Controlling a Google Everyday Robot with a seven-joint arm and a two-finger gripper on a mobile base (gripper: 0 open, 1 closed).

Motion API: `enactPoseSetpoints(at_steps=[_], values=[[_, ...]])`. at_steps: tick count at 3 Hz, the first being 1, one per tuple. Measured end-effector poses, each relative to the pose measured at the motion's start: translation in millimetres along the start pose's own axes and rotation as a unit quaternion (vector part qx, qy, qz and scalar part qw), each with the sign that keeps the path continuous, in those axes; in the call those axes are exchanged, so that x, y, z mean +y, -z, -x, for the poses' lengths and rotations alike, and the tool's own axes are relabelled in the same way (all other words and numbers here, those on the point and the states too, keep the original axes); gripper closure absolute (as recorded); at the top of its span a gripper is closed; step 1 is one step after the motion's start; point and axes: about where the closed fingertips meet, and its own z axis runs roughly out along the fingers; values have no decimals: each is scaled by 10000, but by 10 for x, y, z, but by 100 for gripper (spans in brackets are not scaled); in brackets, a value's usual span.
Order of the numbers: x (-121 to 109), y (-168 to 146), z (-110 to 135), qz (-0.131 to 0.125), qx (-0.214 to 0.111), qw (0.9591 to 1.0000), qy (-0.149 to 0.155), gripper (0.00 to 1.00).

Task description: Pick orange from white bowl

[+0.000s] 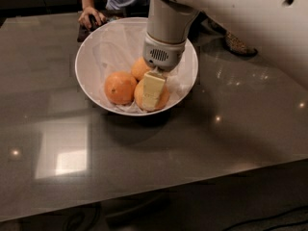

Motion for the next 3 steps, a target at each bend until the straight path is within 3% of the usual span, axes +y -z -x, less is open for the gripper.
enactPoseSetpoints(at_steps=[2, 3], values=[[6, -101, 15, 134, 46, 9999, 32, 40], [6, -101, 15, 134, 45, 9999, 32, 59]])
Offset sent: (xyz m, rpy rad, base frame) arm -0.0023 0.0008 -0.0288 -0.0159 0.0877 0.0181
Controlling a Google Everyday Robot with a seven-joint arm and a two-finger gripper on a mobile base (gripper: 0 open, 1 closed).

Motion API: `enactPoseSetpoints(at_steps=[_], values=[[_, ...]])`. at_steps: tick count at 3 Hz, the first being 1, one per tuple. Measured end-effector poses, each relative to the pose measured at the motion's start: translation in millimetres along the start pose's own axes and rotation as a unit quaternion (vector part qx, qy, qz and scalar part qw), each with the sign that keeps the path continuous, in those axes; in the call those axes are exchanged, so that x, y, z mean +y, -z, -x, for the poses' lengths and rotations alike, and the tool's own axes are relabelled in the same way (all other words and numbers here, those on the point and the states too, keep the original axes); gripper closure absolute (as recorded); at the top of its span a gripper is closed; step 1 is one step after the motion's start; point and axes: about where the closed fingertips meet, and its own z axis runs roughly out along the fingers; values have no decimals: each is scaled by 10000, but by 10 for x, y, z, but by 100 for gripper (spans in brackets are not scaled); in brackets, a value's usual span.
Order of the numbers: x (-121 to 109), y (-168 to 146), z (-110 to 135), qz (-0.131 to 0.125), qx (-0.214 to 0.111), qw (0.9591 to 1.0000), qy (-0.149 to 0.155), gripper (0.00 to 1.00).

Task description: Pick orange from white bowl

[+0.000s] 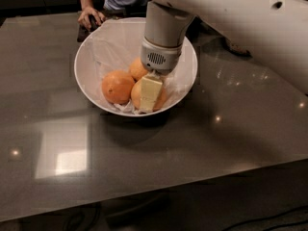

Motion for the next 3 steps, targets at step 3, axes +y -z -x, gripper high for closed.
enactPoseSetpoints(at_steps=[3], values=[[236, 395, -22, -249, -395, 9984, 318, 100]])
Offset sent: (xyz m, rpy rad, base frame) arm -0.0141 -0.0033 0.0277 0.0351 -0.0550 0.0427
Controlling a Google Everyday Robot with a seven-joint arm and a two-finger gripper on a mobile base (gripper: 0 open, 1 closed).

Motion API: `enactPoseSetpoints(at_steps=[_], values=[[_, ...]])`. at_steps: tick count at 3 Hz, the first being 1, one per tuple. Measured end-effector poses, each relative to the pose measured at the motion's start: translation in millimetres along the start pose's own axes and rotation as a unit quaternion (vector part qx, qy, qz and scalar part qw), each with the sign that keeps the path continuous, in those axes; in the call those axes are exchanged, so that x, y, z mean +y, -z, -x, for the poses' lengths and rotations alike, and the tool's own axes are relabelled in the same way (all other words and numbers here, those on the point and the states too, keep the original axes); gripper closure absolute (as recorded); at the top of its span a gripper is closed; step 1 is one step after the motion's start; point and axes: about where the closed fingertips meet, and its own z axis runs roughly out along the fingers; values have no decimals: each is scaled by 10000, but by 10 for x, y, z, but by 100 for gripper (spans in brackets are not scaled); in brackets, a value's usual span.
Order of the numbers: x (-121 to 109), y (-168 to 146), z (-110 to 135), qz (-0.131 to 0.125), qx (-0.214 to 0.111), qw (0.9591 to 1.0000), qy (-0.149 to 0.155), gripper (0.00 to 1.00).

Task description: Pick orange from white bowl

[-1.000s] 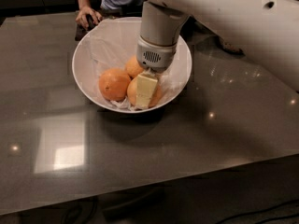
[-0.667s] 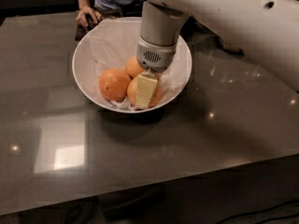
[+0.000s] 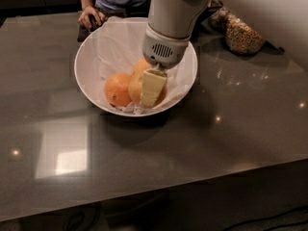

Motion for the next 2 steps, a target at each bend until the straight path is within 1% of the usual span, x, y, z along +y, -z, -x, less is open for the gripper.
enactPoseSetpoints(at_steps=[1, 2], values=[[250, 369, 7, -292, -305, 9988, 260, 100], [436, 625, 38, -418, -536, 9965, 492, 100]])
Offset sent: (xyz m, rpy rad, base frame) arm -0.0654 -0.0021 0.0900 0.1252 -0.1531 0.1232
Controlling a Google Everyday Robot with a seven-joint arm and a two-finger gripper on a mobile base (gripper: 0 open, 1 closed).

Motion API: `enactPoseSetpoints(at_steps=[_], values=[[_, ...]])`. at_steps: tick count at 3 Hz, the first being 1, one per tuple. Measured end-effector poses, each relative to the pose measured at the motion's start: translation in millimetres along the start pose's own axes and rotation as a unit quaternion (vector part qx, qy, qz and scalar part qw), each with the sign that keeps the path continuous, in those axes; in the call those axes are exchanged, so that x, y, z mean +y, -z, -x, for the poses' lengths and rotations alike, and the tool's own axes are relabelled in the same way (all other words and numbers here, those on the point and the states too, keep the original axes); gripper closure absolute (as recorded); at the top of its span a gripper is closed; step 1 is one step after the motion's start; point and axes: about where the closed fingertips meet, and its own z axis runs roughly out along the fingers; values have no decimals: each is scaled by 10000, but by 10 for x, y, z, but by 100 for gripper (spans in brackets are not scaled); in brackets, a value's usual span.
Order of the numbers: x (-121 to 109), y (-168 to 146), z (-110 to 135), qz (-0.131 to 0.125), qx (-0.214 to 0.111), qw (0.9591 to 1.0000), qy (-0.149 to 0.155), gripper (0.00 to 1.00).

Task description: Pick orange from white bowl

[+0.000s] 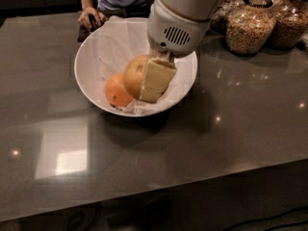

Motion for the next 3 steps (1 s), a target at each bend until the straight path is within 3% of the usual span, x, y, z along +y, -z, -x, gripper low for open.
enactPoseSetpoints(at_steps=[2, 3], values=[[511, 533, 46, -44, -431, 9965, 715, 100], [724, 737, 7, -141, -641, 9935, 931, 100]])
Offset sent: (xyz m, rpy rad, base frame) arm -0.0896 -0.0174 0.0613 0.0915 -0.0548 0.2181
